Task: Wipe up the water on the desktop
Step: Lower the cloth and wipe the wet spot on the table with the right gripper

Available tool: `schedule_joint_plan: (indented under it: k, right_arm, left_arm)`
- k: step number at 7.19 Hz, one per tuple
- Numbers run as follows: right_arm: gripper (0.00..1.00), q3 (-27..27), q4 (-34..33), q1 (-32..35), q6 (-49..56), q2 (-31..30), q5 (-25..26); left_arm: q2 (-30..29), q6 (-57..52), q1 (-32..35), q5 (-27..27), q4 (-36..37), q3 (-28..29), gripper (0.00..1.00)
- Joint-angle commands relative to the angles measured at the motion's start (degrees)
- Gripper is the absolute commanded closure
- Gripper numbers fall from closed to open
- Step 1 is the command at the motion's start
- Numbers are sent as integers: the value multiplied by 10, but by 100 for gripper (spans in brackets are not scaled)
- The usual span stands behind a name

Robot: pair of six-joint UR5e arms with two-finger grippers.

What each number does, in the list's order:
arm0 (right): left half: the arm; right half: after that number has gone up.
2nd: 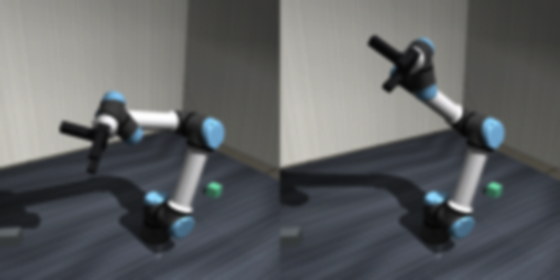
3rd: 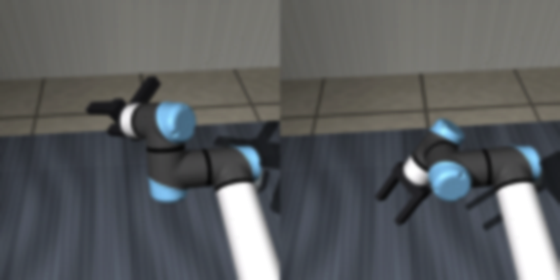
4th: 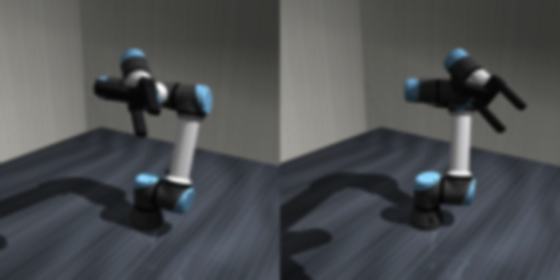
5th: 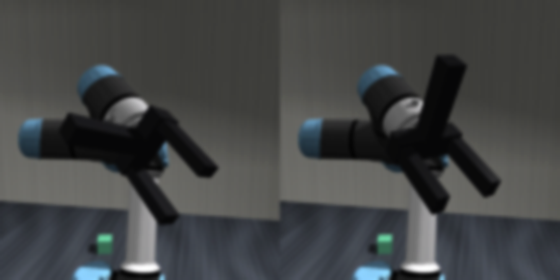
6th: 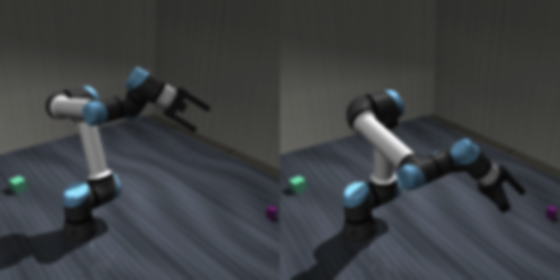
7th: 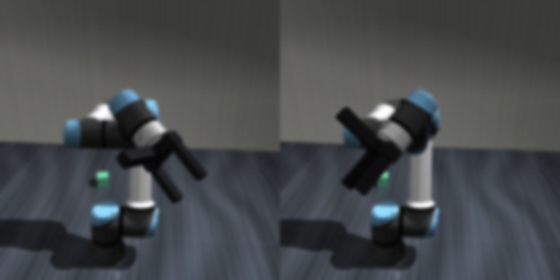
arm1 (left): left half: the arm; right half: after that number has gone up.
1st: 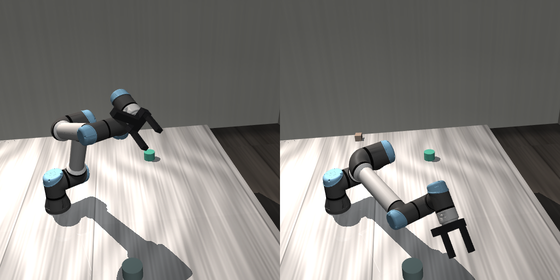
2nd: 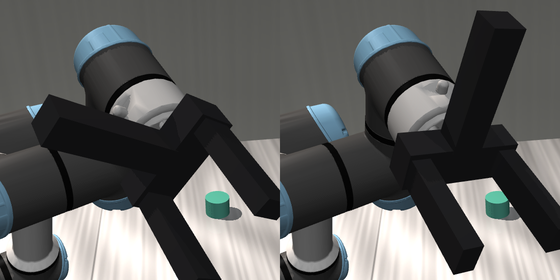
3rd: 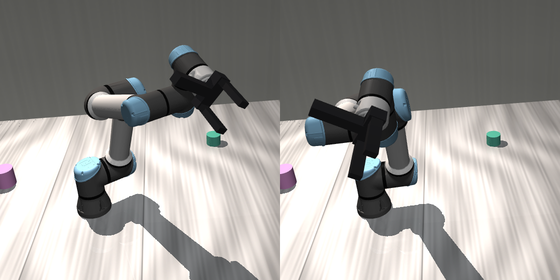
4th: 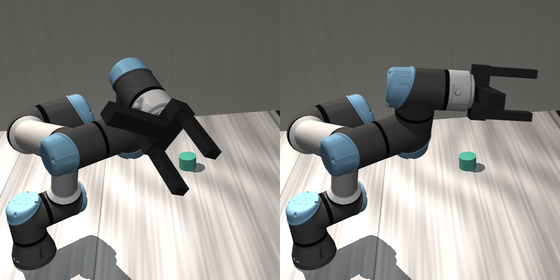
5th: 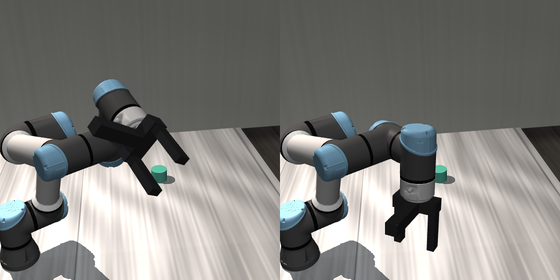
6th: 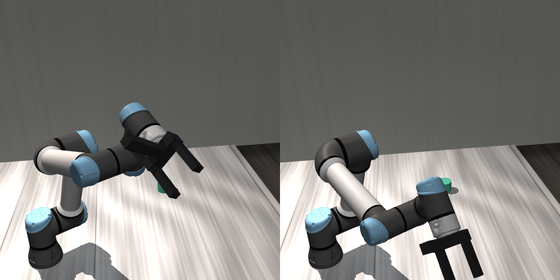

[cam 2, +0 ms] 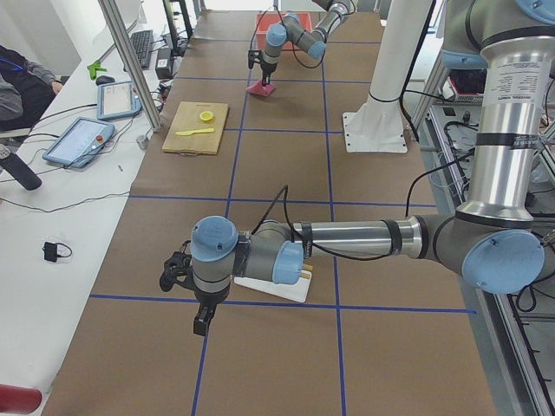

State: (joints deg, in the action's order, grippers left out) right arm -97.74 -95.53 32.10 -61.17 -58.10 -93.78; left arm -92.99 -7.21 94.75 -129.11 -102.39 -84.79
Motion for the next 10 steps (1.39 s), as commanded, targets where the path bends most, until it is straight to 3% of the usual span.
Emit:
schedule_joint_plan:
  k: [1, 3, 5, 6, 8, 10]
  right_arm:
    - [100, 82, 20, -47, -127, 122, 18]
    - [100, 135, 37, -57, -218, 201, 26]
    - [100, 143, 75, -56, -238, 201, 43]
    - [100, 121, 74, -56, -223, 165, 40]
    - [100, -5, 70, -27, -119, 13, 27]
    - [100, -95, -1, 22, -1, -87, 7]
  left_arm:
    - [0, 0, 0, 0, 0, 1, 2]
    - [0, 0, 0, 0, 0, 1, 2]
    - [1, 0, 0, 0, 0, -1, 2]
    - [1, 0, 0, 0, 0, -2, 2]
    - [0, 0, 0, 0, 0, -3, 2]
    - [0, 0, 0, 0, 0, -5, 2]
